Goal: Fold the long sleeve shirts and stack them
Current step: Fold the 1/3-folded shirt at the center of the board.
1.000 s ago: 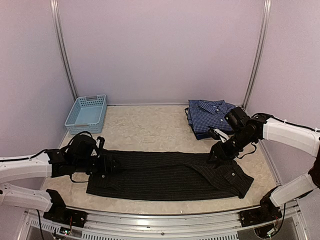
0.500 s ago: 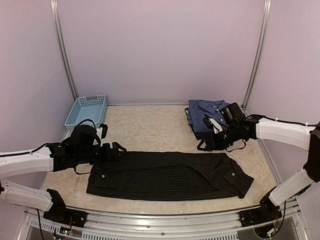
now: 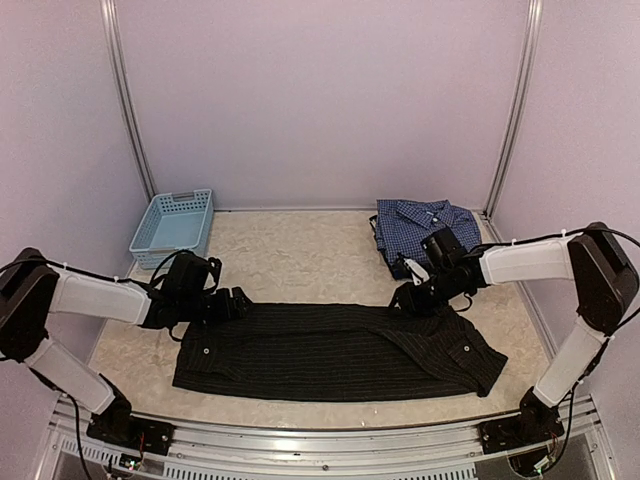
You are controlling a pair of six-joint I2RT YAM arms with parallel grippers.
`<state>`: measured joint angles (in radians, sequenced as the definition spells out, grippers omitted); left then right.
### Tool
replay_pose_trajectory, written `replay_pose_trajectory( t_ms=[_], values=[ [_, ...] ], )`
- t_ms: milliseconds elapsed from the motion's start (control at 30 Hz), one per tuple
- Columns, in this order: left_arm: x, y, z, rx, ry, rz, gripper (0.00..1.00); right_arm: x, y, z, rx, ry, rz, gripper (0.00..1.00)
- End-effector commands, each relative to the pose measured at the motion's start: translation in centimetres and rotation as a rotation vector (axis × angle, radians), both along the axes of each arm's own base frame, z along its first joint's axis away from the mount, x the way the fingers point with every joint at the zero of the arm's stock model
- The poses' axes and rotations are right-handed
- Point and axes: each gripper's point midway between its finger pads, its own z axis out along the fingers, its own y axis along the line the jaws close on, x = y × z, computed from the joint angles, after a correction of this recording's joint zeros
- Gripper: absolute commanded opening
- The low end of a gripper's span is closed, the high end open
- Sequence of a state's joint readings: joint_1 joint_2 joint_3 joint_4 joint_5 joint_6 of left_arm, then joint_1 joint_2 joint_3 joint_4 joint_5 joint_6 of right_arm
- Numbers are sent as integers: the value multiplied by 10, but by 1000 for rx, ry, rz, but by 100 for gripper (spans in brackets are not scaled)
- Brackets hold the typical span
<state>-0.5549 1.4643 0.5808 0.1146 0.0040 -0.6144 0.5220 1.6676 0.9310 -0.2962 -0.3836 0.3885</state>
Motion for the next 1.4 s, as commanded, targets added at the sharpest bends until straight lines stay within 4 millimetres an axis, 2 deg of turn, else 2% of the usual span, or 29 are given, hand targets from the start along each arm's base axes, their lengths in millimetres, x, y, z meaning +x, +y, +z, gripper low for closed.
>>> replay_pose_trajectory(
  t_ms=[0, 233, 400, 533, 700, 833, 933, 1100, 1233, 1300, 1367],
  values=[
    [17, 2, -9, 22, -19, -17, 88, -11, -9, -17, -30, 16, -22, 50],
    [15, 3, -39, 65, 59, -26, 89, -29, -36, -44, -165, -18, -68, 50],
    [15, 11, -44, 96, 59, -10, 90, -25, -59, -44, -256, -87, -132, 52],
    [22, 17, -44, 118, 43, 20, 91, -8, -61, -34, -298, -146, -138, 55],
    [34, 21, -41, 134, 24, 54, 92, 27, -58, -27, -370, -207, -128, 59],
    [47, 21, -38, 140, 13, 71, 93, 54, -57, -8, -373, -253, -132, 61],
    [54, 18, -33, 129, 0, 73, 94, 61, -58, 11, -355, -281, -130, 62],
    [60, 10, -19, 93, -30, 61, 99, 45, -57, 45, -280, -307, -121, 62],
    [61, 5, 4, 32, -83, 55, 99, 10, -52, 59, -174, -266, -101, 62],
    [60, 1, 21, -15, -123, 49, 99, -10, -60, 65, -163, -248, -136, 62],
    [60, 0, 37, -50, -161, 54, 99, -28, -74, 61, -187, -188, -202, 63]
  ],
)
